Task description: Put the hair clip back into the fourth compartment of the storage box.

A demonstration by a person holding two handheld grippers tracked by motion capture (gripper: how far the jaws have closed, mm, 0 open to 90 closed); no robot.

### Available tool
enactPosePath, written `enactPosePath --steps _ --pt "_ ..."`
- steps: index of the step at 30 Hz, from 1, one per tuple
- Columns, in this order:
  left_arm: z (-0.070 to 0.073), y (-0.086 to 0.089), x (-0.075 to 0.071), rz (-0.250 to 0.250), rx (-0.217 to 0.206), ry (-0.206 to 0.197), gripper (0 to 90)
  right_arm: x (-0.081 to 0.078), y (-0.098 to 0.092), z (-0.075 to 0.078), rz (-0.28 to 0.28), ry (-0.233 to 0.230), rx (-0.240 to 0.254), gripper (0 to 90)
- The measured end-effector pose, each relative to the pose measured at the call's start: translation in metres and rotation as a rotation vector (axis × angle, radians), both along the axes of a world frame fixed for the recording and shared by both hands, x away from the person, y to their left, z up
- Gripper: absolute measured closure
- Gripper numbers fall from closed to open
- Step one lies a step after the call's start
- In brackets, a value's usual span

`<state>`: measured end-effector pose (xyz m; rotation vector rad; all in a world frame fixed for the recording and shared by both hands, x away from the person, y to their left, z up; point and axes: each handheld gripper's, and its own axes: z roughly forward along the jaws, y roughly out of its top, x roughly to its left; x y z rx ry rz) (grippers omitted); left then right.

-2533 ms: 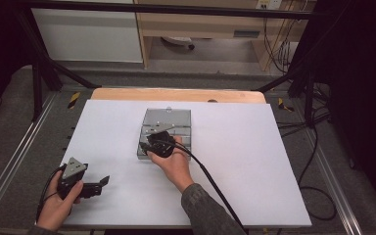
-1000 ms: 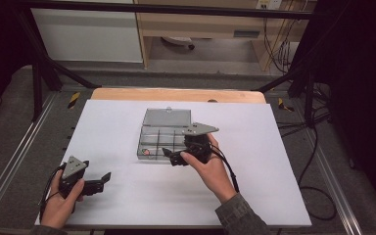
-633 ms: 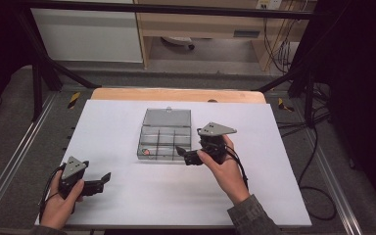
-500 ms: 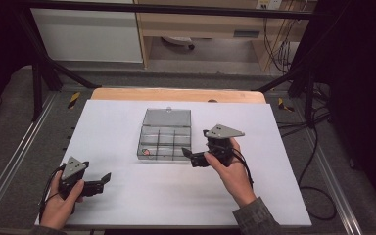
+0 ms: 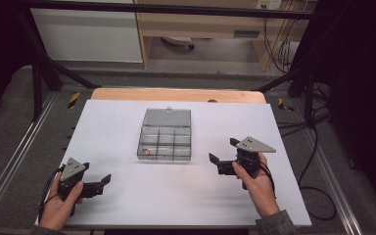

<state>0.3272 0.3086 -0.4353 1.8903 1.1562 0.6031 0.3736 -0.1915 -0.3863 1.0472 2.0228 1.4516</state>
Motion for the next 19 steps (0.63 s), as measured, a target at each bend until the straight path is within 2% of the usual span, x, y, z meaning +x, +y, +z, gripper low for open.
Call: enactPosePath --steps 9,13,16,19 --pt "-0.001 -0.001 0.000 -0.002 0.005 0.005 6.7 -0.005 -0.029 -0.018 -0.046 0.056 -0.020 4.5" --pt "-0.001 -0.001 0.001 0.001 0.011 0.007 6.7 -0.004 -0.046 -0.027 -0.080 0.073 -0.053 4.4" --pt "-0.001 -0.002 0.001 0.002 0.009 0.006 6.7 0.000 -0.056 -0.037 -0.111 0.110 -0.049 4.5" --pt "-0.001 -0.002 0.001 0.000 0.017 0.007 6.7 0.003 -0.058 -0.046 -0.128 0.151 -0.062 4.6"
